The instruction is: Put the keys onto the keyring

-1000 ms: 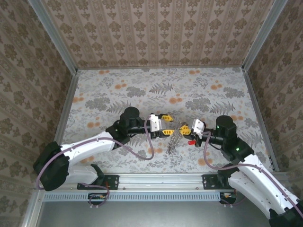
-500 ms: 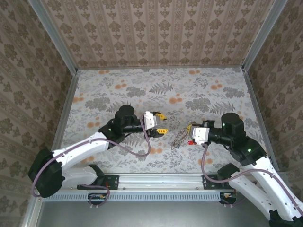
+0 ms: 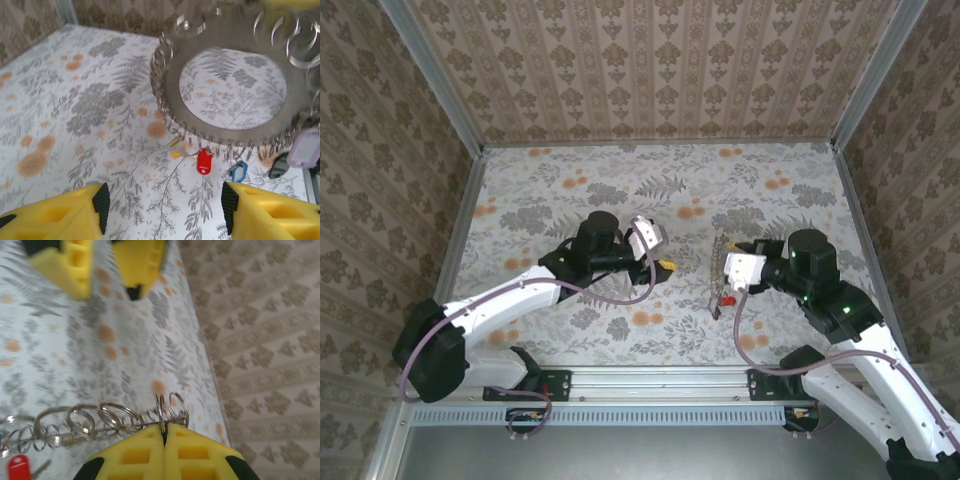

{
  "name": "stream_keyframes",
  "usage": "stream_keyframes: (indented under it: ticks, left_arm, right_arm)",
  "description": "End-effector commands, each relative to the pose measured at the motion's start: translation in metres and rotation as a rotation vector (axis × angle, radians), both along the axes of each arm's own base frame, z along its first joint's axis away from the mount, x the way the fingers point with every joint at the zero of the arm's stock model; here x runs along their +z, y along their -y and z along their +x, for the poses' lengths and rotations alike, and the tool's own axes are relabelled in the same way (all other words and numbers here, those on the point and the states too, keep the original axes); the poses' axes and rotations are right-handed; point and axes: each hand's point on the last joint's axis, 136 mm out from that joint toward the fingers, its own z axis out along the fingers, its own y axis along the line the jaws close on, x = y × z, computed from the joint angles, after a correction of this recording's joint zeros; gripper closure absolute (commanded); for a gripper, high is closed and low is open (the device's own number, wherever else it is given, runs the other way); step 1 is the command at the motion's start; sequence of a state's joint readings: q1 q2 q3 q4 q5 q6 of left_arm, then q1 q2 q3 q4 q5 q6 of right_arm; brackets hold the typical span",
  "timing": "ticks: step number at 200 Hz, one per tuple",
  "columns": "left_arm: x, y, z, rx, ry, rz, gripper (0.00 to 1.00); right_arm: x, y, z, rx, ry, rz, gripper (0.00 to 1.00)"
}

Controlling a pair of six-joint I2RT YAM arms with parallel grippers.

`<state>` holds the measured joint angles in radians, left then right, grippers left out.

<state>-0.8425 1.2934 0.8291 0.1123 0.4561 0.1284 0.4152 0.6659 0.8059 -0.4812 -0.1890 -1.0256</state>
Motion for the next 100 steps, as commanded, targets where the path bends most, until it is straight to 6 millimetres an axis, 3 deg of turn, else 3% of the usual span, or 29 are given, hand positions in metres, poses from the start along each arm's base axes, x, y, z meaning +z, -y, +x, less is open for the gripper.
stream_keyframes:
  ticks: [1, 37, 57, 82, 100]
  left_arm:
    - [-0.01, 0.005, 0.021, 0.115, -0.106, 0.044, 0.37]
    - [-0.035, 0.047, 0.018, 0.134, -0.305, 0.144, 0.36]
    - [-0.052, 0.073, 0.013, 0.115, -0.465, 0.193, 0.39]
    - [-0.073, 0.104, -0.002, 0.103, -0.482, 0.274, 0.41]
    - [-0.09, 0.122, -0.009, 0.173, -0.589, 0.334, 0.45]
  right_arm:
    - [0.049, 0.037, 0.039, -0.315, 0.111, 0.184, 1.0]
    - [0.072, 0.085, 0.067, -0.587, 0.07, 0.464, 1.0]
    - [0.074, 0.11, 0.081, -0.723, -0.004, 0.628, 1.0]
    - [0.076, 0.137, 0.094, -0.885, -0.058, 0.799, 1.0]
    - [0.074, 0.154, 0.102, -0.999, -0.08, 0.861, 1.0]
